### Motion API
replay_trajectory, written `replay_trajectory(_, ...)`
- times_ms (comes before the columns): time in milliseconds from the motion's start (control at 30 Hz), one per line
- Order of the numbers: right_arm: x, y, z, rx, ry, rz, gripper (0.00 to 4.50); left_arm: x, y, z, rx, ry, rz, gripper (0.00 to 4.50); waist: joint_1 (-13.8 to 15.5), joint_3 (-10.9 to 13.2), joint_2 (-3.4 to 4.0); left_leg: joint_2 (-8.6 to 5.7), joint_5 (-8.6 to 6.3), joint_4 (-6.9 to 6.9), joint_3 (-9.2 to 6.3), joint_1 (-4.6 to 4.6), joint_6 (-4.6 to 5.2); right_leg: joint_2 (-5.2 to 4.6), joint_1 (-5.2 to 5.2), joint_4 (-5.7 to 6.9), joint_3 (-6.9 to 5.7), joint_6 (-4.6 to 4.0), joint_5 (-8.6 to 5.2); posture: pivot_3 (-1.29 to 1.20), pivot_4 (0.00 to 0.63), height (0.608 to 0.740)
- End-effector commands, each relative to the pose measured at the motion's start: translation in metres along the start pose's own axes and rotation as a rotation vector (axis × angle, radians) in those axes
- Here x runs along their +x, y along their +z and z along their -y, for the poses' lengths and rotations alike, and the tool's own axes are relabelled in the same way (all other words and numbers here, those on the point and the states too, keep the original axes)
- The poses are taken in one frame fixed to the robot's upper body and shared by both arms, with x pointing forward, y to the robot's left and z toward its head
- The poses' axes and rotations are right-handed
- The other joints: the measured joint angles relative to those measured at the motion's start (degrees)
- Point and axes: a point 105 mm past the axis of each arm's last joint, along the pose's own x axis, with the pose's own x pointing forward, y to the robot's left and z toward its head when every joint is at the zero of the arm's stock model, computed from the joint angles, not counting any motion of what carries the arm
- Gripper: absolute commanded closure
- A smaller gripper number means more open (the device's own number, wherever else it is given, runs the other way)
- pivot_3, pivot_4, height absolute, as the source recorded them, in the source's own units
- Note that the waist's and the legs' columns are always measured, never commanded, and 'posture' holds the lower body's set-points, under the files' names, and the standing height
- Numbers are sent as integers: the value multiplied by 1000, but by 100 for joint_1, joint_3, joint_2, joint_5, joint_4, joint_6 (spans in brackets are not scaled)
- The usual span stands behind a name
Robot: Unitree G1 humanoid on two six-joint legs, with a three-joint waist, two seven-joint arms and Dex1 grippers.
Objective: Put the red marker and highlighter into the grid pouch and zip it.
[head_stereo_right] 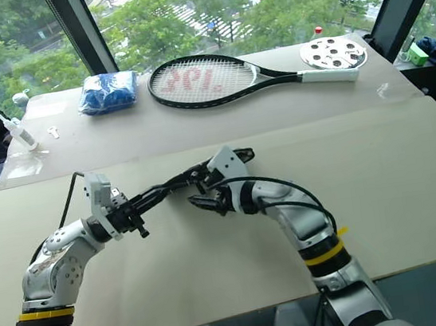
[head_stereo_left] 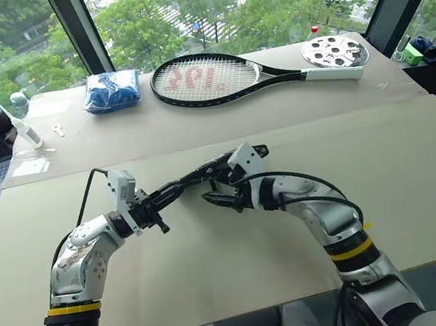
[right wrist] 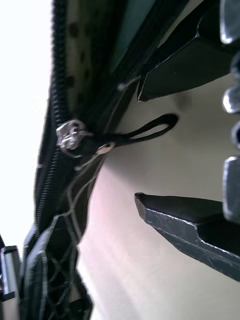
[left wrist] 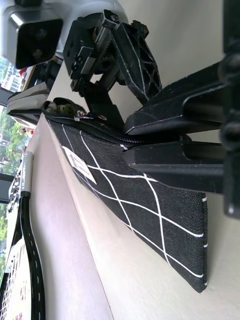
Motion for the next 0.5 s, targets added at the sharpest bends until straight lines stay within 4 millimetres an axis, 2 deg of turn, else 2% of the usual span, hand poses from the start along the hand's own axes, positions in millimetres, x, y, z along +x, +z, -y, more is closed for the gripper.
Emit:
replay_trajectory(33, 3, 12, 0, -10, -2, 43, 1251, 1, 11, 5, 42, -17, 25, 4500, -5, 0, 0, 0, 0, 0, 0, 0, 0, 0, 0, 0, 0, 0, 0, 0, 150, 740)
replay_trajectory(67, 4, 12, 2, -7, -12, 45, 1251, 1, 11, 5, 42, -16, 26, 4500, -10, 0, 0, 0, 0, -1, 0, 0, 0, 1, 0, 0, 0, 0, 0, 0, 150, 740)
replay_trajectory(100, 5, 12, 3, -5, -19, 46, 1754, 1, 11, 5, 43, -16, 26, 4500, -14, 0, 0, 1, 0, -1, 0, 1, 0, 2, -1, 0, 0, 0, 0, 0, 150, 740)
replay_trajectory(167, 5, 12, 5, -3, -21, 47, 2252, 1, 11, 5, 43, -16, 26, 4500, -19, 0, 1, 2, 0, -2, 0, 0, 0, 3, -2, 1, 0, 0, 0, 0, 150, 740)
replay_trajectory(367, 2, 16, 7, 17, -11, 63, 4428, 2, 11, 5, 41, -15, 27, 4500, -19, 0, 1, 2, 0, -2, 0, 0, 0, 3, -4, 1, 0, -1, 0, 0, 150, 740)
replay_trajectory(500, 0, 13, 8, 10, -11, 53, 4472, 2, 11, 5, 39, -15, 27, 4500, -22, 0, 2, 3, 0, -3, 0, 0, 0, 4, -4, 2, 0, -1, 0, 0, 150, 740)
